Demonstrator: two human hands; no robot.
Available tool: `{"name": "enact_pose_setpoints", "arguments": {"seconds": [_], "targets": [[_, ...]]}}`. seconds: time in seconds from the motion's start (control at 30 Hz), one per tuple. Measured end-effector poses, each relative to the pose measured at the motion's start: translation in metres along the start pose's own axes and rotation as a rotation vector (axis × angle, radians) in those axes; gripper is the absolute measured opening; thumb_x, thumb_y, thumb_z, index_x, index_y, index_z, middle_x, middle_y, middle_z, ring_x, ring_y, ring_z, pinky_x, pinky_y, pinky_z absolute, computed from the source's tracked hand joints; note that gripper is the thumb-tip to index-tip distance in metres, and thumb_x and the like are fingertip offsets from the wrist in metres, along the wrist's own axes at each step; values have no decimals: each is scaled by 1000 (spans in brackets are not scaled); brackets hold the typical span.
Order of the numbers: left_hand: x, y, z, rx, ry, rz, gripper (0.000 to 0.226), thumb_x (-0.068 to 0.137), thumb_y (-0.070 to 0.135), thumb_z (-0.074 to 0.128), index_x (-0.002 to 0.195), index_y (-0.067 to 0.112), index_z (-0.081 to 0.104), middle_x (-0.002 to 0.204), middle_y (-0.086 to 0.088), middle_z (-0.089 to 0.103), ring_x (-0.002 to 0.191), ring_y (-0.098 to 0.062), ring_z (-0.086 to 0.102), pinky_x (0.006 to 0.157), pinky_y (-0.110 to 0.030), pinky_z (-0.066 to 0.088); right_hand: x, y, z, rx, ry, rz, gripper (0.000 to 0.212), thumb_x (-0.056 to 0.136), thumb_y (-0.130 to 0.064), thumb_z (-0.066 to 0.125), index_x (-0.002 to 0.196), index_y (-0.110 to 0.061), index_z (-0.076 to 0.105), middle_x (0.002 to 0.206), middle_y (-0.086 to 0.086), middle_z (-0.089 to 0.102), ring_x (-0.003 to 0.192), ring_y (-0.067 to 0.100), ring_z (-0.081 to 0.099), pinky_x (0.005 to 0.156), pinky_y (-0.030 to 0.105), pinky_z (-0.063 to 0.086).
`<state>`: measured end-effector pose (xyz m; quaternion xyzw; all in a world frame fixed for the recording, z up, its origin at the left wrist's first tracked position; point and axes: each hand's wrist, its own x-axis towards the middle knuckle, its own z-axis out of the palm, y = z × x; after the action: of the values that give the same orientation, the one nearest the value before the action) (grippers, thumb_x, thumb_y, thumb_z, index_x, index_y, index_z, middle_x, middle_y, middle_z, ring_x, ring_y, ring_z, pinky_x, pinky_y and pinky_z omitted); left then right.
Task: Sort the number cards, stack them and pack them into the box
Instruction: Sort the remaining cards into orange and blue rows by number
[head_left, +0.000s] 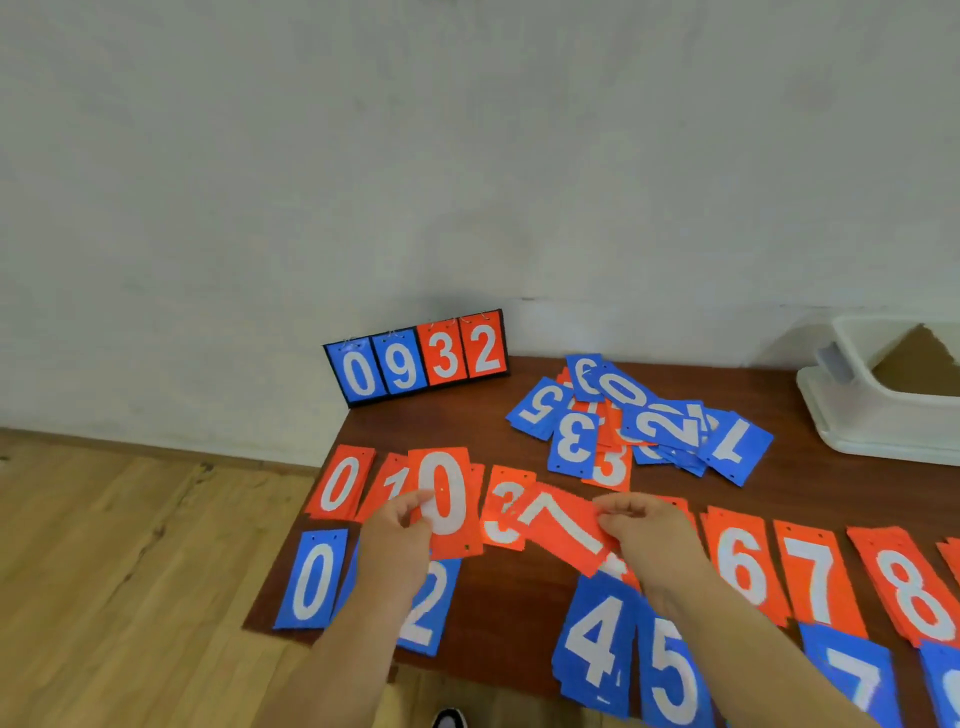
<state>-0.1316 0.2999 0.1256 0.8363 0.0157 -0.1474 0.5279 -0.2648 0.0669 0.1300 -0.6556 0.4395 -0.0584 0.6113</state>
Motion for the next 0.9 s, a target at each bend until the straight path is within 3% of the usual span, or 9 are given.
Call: {"name": "enact_pose_setpoints", "arguments": {"seconds": [0.17, 0.3, 0.37, 0.47, 0.57, 0.7, 0.8, 0.9], "targets": [[56, -49, -84, 4, 85, -106, 36, 99, 6, 56, 112, 35, 71, 113, 5, 68, 71, -14, 68, 55, -31, 57, 21, -9, 103, 103, -72, 137, 23, 97, 0, 59, 95, -17, 76, 109, 6, 70, 100, 24, 68, 83, 41, 61], [107, -78, -127, 21, 61, -188, 34, 101, 8, 54, 115, 34, 69, 114, 2, 70, 81, -18, 73, 61, -37, 63, 36, -13, 164, 118, -46, 182, 24, 97, -1, 59, 96, -19, 76, 117, 8, 68, 101, 24, 67, 75, 39, 60], [135, -86, -139, 67, 17, -204, 34, 100, 9, 53, 118, 35, 67, 111, 3, 69, 76, -25, 75, 59, -42, 62, 40, -16, 184, 102, -31, 183, 26, 98, -2, 59, 97, -22, 75, 119, 4, 66, 103, 24, 67, 77, 38, 62], [179, -93, -144, 177, -27, -156, 36, 99, 7, 51, 119, 33, 66, 112, 5, 69, 65, -18, 68, 47, -29, 51, 38, -19, 201, 104, 5, 196, 29, 99, 0, 56, 99, -23, 73, 116, 0, 61, 99, 18, 64, 74, 33, 60], [220, -100, -135, 297, -85, -78, 41, 97, 4, 49, 123, 31, 65, 133, 1, 62, 81, -14, 67, 55, -22, 48, 39, -12, 207, 69, 64, 207, 31, 98, 1, 56, 104, -25, 73, 125, 0, 59, 104, 19, 64, 76, 33, 60], [252, -112, -119, 444, -154, -26, 39, 100, 7, 50, 129, 31, 61, 142, -3, 57, 89, -4, 60, 57, -15, 46, 39, -2, 208, 41, 127, 214, 29, 98, -2, 60, 102, -27, 72, 124, 2, 63, 105, 21, 66, 81, 38, 63], [261, -123, -108, 578, -204, -32, 36, 100, 15, 55, 134, 27, 59, 142, -5, 56, 118, -22, 61, 80, -27, 56, 38, 1, 207, 6, 153, 197, 28, 98, -4, 60, 101, -30, 71, 120, -1, 65, 102, 19, 67, 81, 38, 63], [258, -121, -102, 728, -226, -45, 41, 98, 30, 61, 139, 26, 56, 142, -6, 51, 123, -26, 57, 95, -38, 56, 38, 5, 207, -86, 162, 183, 24, 98, -10, 63, 103, -32, 69, 117, -5, 64, 103, 16, 65, 87, 38, 61]]}}
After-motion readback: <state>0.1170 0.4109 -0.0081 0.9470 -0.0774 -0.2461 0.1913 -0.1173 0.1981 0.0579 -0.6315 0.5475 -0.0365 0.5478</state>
